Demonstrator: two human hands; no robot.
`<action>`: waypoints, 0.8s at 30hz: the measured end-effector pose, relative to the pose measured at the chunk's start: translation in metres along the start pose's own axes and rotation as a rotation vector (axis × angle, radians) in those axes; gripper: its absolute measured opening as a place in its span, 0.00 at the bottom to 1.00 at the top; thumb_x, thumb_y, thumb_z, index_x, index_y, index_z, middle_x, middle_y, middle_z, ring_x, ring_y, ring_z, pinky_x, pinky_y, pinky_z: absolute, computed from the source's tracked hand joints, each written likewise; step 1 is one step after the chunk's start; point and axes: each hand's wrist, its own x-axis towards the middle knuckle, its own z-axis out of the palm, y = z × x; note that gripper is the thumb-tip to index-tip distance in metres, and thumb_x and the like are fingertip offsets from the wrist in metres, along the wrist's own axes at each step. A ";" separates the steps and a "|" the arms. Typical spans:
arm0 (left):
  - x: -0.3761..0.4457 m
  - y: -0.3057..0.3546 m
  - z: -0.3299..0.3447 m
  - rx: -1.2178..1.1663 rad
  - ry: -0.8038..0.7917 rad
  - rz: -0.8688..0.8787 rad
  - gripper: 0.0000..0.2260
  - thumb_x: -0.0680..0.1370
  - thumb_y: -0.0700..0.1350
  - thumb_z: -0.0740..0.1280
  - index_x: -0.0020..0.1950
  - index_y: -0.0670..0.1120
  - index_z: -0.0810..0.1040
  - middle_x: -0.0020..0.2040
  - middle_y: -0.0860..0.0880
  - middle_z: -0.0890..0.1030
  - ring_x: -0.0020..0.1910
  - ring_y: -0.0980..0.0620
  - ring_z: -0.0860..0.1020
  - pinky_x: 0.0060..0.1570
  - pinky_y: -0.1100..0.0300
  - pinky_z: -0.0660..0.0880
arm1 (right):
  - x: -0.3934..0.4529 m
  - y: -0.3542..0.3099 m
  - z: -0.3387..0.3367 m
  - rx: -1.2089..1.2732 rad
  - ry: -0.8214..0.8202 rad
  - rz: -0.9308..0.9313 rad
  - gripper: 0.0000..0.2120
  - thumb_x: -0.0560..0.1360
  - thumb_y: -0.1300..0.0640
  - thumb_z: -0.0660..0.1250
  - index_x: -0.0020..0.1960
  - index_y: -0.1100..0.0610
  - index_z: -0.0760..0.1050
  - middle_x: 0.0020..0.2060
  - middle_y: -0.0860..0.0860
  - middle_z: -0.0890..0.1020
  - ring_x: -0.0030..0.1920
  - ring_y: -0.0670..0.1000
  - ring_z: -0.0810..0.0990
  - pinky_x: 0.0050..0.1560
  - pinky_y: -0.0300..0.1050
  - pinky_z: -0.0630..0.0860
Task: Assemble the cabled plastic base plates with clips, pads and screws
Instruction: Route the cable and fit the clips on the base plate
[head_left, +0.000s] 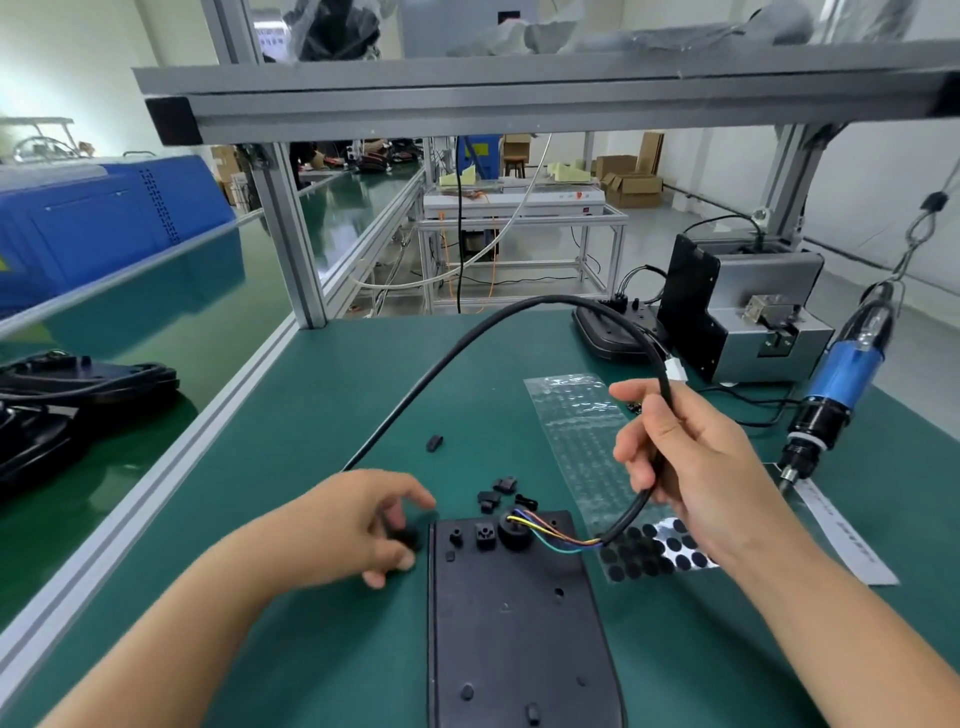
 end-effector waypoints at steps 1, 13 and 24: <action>0.012 0.003 0.000 0.014 0.026 0.011 0.17 0.73 0.41 0.71 0.58 0.56 0.75 0.48 0.53 0.78 0.31 0.56 0.83 0.38 0.70 0.75 | -0.001 -0.001 0.001 0.000 -0.010 -0.005 0.11 0.75 0.44 0.59 0.51 0.43 0.79 0.33 0.50 0.80 0.28 0.46 0.73 0.25 0.35 0.67; 0.103 0.055 0.014 0.225 0.034 0.185 0.26 0.67 0.54 0.77 0.61 0.60 0.72 0.42 0.58 0.71 0.41 0.55 0.76 0.41 0.65 0.68 | -0.003 -0.004 0.005 -0.039 -0.007 0.011 0.11 0.77 0.45 0.59 0.52 0.43 0.78 0.33 0.50 0.80 0.28 0.47 0.72 0.25 0.36 0.66; 0.052 0.056 0.003 -0.743 0.263 0.215 0.34 0.65 0.48 0.79 0.69 0.55 0.71 0.55 0.48 0.81 0.39 0.56 0.78 0.39 0.66 0.74 | -0.001 -0.011 -0.001 -0.097 0.012 0.049 0.11 0.81 0.51 0.57 0.50 0.42 0.79 0.33 0.50 0.81 0.28 0.46 0.73 0.25 0.36 0.68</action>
